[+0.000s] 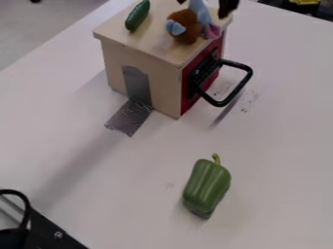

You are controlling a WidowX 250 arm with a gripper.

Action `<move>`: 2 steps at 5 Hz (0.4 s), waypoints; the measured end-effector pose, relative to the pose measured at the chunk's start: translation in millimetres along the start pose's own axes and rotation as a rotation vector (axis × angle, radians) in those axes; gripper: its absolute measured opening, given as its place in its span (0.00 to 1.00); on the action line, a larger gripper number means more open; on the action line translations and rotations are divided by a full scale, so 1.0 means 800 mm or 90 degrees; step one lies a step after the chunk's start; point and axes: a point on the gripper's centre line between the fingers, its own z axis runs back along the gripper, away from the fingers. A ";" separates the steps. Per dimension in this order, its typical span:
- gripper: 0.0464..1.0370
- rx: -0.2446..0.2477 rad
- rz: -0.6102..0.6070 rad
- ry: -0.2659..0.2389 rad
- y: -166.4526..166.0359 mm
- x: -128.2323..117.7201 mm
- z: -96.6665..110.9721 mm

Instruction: Pick the green object and put it in the middle of the table

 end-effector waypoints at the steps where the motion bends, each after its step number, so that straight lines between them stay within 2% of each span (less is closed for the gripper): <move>1: 0.96 -0.005 -0.002 0.016 -0.031 -0.061 -0.014; 2: 0.96 -0.005 0.016 0.049 -0.044 -0.109 -0.053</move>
